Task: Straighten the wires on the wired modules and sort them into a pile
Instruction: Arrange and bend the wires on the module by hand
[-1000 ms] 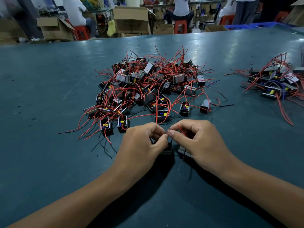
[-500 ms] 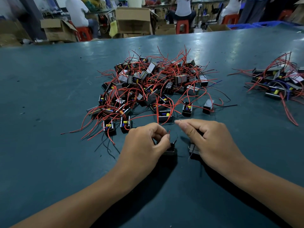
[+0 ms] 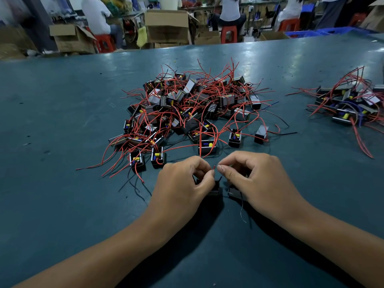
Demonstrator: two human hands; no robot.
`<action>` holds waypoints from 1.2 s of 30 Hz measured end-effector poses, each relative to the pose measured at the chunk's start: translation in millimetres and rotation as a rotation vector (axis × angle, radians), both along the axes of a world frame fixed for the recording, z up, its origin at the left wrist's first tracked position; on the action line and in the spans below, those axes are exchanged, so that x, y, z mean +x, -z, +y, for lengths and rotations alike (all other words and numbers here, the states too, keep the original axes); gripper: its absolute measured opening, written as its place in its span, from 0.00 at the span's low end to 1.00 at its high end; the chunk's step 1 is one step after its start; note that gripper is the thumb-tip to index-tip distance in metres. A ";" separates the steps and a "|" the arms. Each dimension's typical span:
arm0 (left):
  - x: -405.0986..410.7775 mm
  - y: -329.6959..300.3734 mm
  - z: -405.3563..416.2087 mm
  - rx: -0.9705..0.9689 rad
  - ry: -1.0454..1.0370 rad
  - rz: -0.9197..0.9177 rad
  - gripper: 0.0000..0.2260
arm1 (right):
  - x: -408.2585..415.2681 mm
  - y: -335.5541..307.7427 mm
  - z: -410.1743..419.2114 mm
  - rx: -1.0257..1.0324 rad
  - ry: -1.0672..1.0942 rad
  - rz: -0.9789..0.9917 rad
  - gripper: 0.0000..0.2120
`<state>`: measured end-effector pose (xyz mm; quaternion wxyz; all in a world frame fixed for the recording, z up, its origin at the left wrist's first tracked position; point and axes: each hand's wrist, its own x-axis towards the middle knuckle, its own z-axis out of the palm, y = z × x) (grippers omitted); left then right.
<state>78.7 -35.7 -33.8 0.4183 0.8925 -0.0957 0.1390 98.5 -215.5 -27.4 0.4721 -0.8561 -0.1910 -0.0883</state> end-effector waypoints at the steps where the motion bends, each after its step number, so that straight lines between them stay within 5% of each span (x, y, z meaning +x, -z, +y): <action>1: 0.0 0.0 -0.2 0.001 0.002 -0.004 0.04 | 0.5 0.1 0.1 -0.007 0.001 -0.005 0.04; 24: -5.1 -7.1 1.8 0.006 0.014 -0.159 0.05 | 2.7 3.8 6.0 0.161 -0.078 0.097 0.05; 29: 1.3 -20.5 8.1 0.235 0.090 -0.203 0.05 | -0.7 1.6 4.7 0.101 -0.132 0.049 0.07; 36: 8.0 -24.1 14.1 0.280 0.212 -0.135 0.04 | -2.2 0.5 4.7 0.058 -0.149 0.000 0.09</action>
